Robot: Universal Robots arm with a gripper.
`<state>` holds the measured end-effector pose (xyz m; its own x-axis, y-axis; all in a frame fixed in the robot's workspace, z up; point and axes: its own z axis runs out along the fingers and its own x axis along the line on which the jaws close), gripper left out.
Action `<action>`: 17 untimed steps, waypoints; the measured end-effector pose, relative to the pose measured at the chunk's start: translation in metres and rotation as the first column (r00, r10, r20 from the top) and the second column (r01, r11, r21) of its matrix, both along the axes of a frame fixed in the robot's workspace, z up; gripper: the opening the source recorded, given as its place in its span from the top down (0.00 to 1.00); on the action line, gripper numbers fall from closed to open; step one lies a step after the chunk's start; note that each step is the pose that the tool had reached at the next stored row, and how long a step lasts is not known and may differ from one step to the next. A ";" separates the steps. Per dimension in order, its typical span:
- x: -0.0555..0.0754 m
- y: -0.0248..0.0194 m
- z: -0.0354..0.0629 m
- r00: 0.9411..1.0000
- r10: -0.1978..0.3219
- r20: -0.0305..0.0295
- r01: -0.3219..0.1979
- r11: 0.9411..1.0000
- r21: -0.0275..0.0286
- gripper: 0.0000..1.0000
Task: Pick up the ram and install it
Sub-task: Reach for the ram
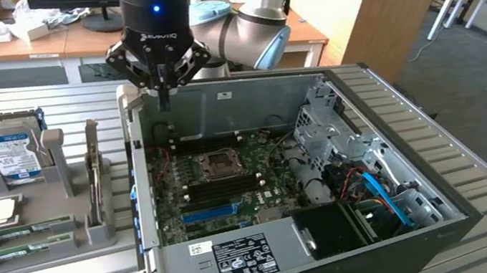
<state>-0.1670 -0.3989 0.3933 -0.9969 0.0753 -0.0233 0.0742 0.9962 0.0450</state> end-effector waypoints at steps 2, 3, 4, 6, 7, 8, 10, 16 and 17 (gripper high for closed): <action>-0.003 0.0000 0.0000 1.000 0.000 0.000 0.000 1.000 0.000 0.90; -0.005 0.0000 0.0000 1.000 0.000 0.000 0.000 1.000 0.000 0.90; -0.007 0.0000 0.0000 1.000 0.000 0.000 0.000 1.000 0.000 0.90; -0.010 0.0000 0.0000 1.000 0.000 0.000 0.000 1.000 0.000 0.90; -0.012 0.0000 0.0000 1.000 0.000 0.000 0.000 1.000 0.000 0.90; -0.015 0.0000 0.0000 1.000 0.000 0.000 0.000 1.000 0.000 0.90; -0.018 0.0000 0.0000 1.000 0.000 0.000 0.000 1.000 0.000 0.90; -0.030 0.0000 0.0000 1.000 0.000 0.000 0.000 1.000 0.000 0.90; -0.032 0.0000 0.0000 1.000 0.000 0.000 0.000 1.000 0.000 0.90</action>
